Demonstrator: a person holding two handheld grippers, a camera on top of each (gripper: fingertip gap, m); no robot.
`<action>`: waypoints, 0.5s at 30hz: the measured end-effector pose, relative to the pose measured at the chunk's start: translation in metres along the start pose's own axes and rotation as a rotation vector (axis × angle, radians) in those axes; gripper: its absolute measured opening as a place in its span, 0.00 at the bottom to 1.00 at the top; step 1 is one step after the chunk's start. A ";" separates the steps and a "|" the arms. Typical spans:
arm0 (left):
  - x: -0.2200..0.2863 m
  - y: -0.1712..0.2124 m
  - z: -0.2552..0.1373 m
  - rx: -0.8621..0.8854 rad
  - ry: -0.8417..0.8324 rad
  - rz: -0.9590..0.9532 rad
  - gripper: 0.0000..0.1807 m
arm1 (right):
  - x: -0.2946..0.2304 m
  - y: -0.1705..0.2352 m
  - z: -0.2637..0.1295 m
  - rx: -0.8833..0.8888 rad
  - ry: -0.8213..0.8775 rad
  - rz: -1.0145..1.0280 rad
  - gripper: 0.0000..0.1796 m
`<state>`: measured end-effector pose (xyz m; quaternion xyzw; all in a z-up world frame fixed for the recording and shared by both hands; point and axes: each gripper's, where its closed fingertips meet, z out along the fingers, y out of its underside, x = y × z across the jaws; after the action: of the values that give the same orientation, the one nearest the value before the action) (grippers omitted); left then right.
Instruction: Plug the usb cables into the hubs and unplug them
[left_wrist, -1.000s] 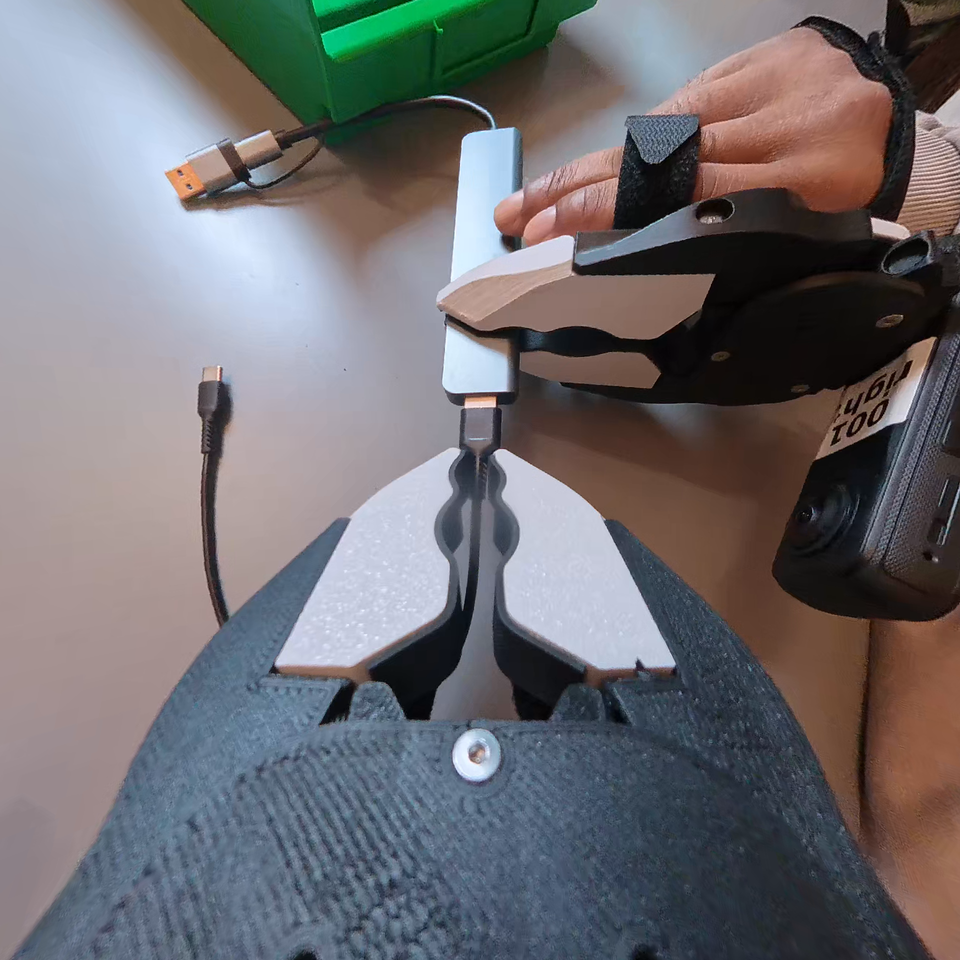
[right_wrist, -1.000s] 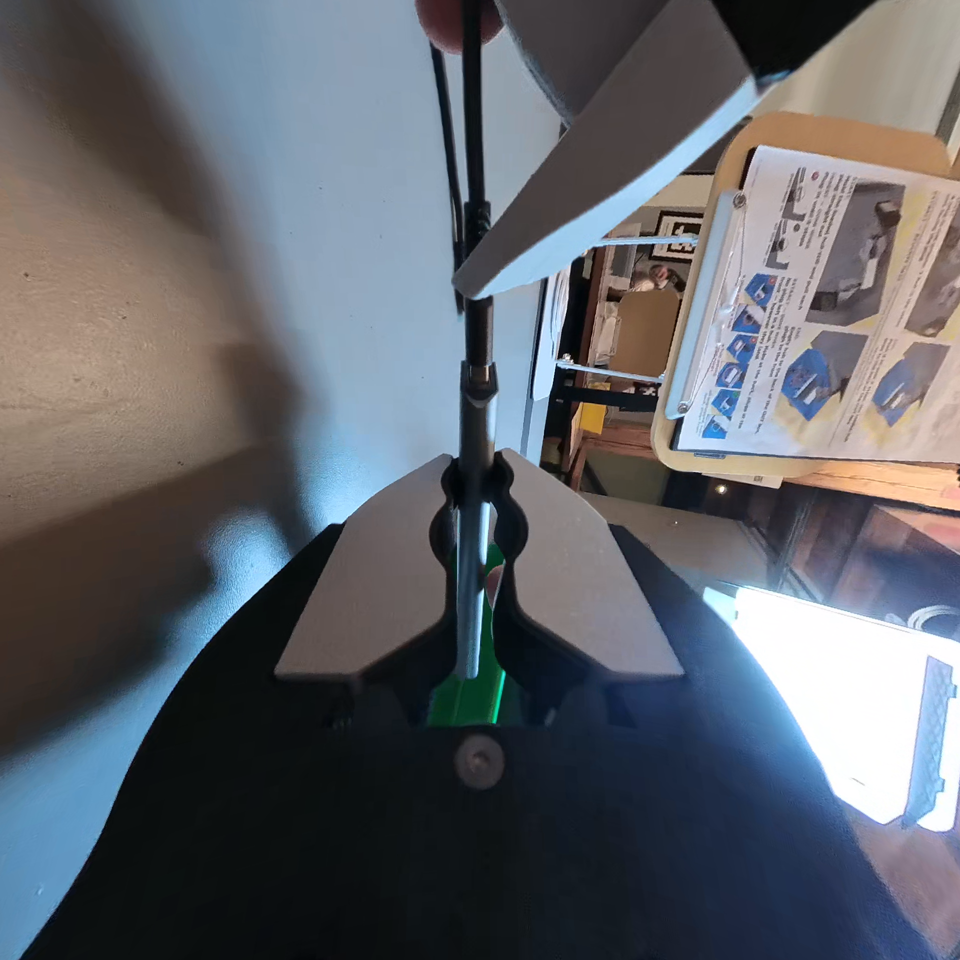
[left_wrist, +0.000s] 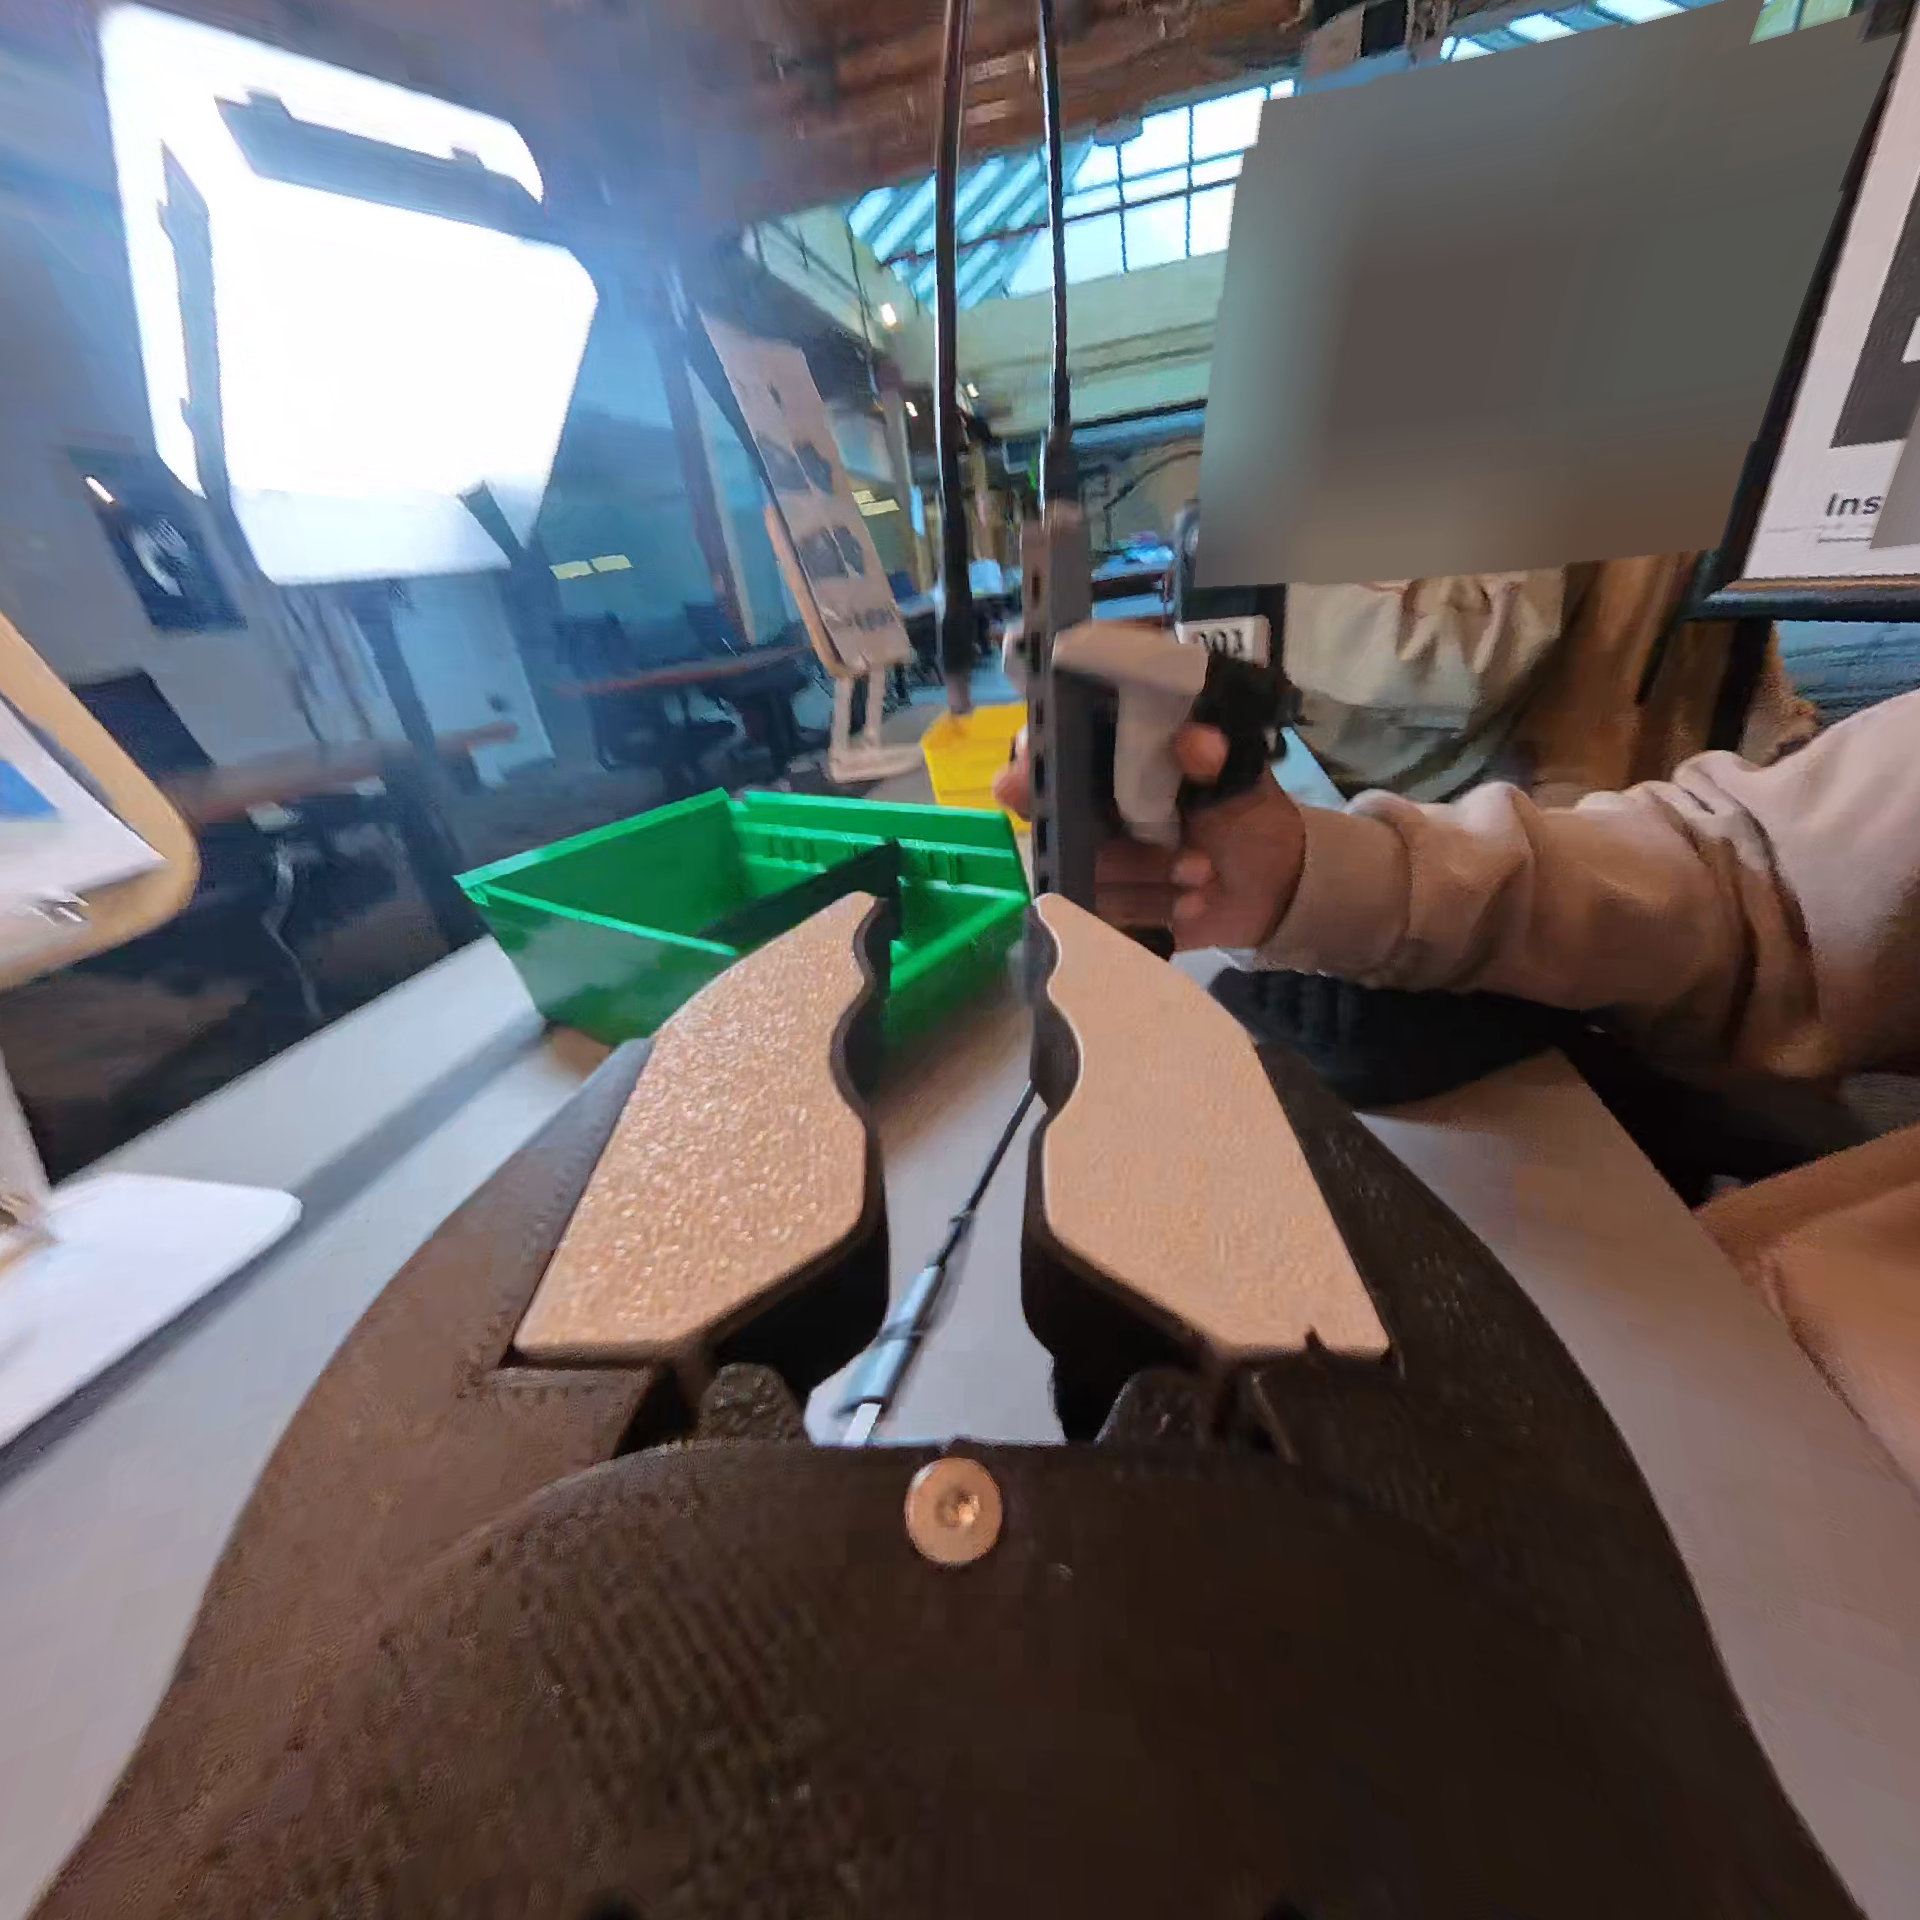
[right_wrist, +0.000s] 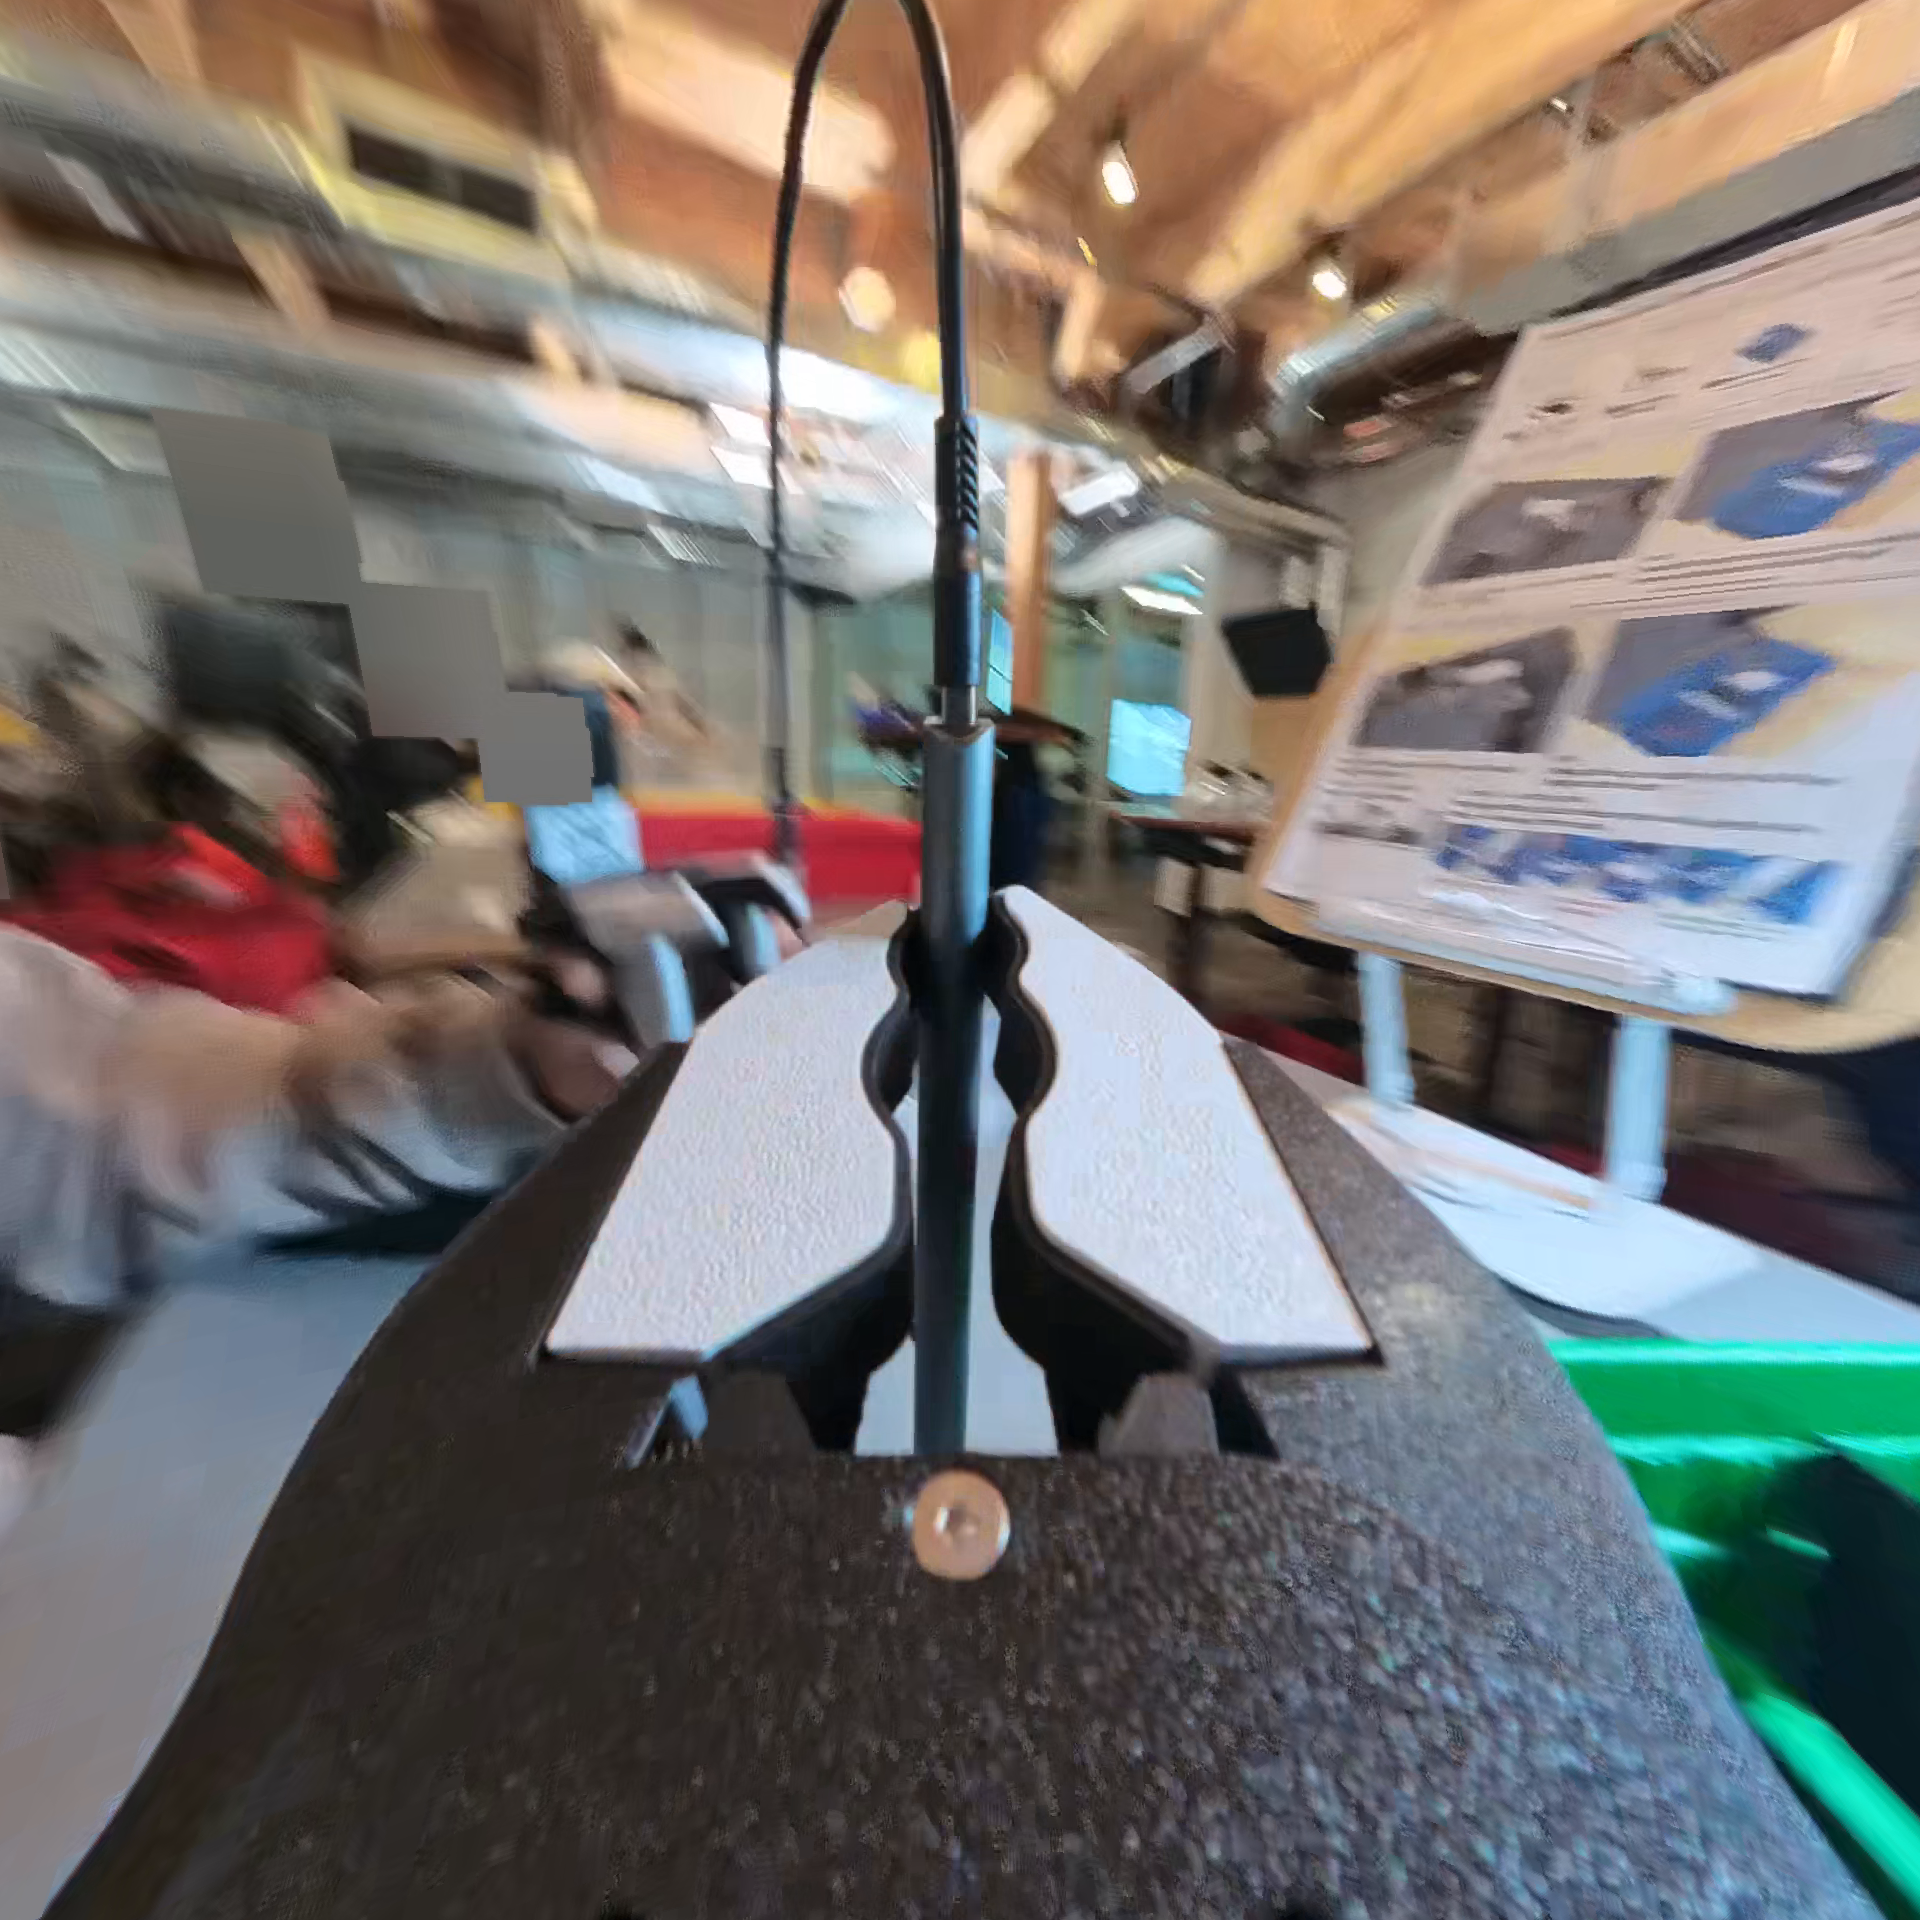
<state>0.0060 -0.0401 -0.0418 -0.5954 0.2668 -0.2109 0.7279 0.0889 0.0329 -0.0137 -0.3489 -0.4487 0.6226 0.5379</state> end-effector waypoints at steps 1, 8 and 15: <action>0.002 0.011 0.006 -0.035 0.020 -0.034 0.14 | -0.004 -0.006 -0.002 0.057 -0.059 0.094 0.06; 0.052 0.054 0.049 -0.212 0.159 0.030 0.17 | -0.043 0.013 0.011 0.078 -0.301 0.274 0.06; 0.074 0.073 0.066 -0.237 0.241 -0.037 0.15 | -0.076 0.033 0.023 -0.024 -0.386 0.185 0.06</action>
<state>0.1039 -0.0216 -0.1136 -0.6523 0.3640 -0.2613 0.6113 0.0693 -0.0470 -0.0402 -0.2692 -0.5167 0.7194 0.3782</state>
